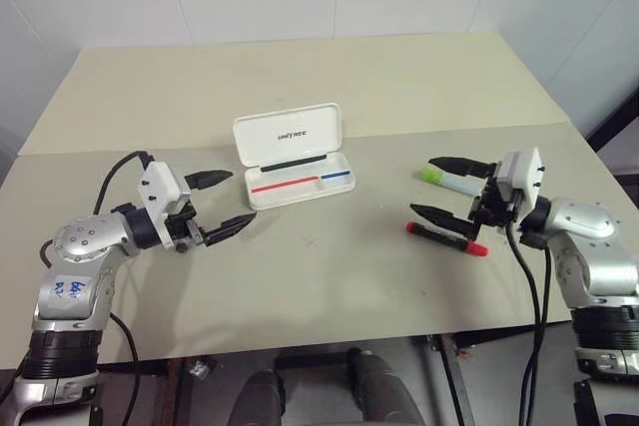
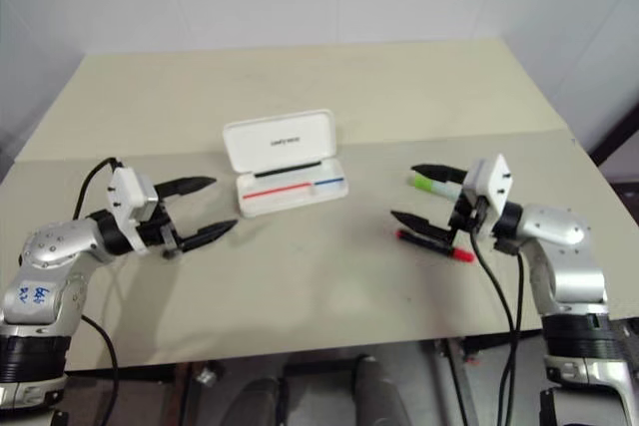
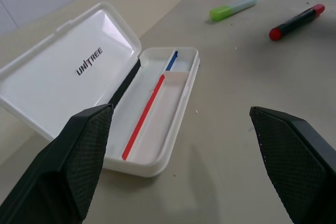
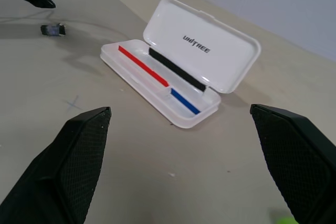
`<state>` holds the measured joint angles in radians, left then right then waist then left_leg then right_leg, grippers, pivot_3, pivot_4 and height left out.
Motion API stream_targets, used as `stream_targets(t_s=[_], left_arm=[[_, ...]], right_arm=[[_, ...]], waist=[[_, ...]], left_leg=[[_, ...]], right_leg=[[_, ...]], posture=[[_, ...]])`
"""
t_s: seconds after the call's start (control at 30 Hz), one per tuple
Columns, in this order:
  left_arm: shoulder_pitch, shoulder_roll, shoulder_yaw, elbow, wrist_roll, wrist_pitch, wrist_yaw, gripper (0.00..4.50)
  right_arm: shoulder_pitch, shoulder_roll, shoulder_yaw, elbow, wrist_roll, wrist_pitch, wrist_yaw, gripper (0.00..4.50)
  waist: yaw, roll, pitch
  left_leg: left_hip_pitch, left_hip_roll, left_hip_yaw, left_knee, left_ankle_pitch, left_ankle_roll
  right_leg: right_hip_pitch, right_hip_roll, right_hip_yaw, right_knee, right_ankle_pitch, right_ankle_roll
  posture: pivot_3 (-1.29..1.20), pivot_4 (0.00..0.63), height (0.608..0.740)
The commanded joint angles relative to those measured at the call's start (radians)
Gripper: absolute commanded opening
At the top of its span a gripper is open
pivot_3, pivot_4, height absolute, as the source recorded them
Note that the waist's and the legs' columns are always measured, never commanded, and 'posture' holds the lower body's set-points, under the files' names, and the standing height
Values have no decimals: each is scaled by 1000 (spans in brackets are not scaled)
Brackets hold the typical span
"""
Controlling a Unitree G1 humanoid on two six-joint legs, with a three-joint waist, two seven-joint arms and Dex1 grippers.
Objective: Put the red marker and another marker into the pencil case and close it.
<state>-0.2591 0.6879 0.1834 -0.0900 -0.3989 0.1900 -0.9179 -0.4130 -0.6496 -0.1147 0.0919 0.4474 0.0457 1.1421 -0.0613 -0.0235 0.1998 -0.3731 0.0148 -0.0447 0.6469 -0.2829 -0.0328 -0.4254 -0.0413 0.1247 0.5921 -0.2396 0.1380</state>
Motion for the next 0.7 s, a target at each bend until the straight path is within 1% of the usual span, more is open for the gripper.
stream_targets(t_s=[0.03,0.27,0.37,0.57,0.63,0.7], left_arm=[[-1,28,30,-26,-4,-20,-8,4486],[-44,37,27,8,-16,-20,-20,4486],[-89,45,-11,79,11,-58,-72,4486],[-176,76,-24,171,17,-92,-157,4486],[-196,93,-26,201,15,-104,-199,4085],[-212,106,-46,228,26,-115,-237,3532]], right_arm=[[-49,17,3,9,0,-23,1,4500],[-87,18,-1,26,1,-15,11,4500],[-96,29,13,-17,12,5,11,4500],[-129,54,55,-97,38,55,24,4500],[-144,61,66,-100,38,55,28,4500],[-150,68,70,-98,36,56,31,4500]], waist=[[0,0,0],[1,0,0],[2,0,0],[-1,0,0],[-4,0,0],[-2,0,0]], left_leg=[[0,0,0,0,0,0],[0,0,0,0,0,0],[0,0,0,0,0,0],[0,0,0,0,0,0],[0,0,0,-1,0,0],[0,0,0,-1,0,0]], right_leg=[[0,0,0,0,0,0],[0,0,0,0,-1,-2],[0,0,0,0,0,-1],[0,0,0,0,0,0],[-1,0,0,0,1,1],[-1,0,0,1,0,1]], posture=[[0,150,740],[0,150,740],[0,150,740],[0,150,740],[0,150,740],[0,150,740]])
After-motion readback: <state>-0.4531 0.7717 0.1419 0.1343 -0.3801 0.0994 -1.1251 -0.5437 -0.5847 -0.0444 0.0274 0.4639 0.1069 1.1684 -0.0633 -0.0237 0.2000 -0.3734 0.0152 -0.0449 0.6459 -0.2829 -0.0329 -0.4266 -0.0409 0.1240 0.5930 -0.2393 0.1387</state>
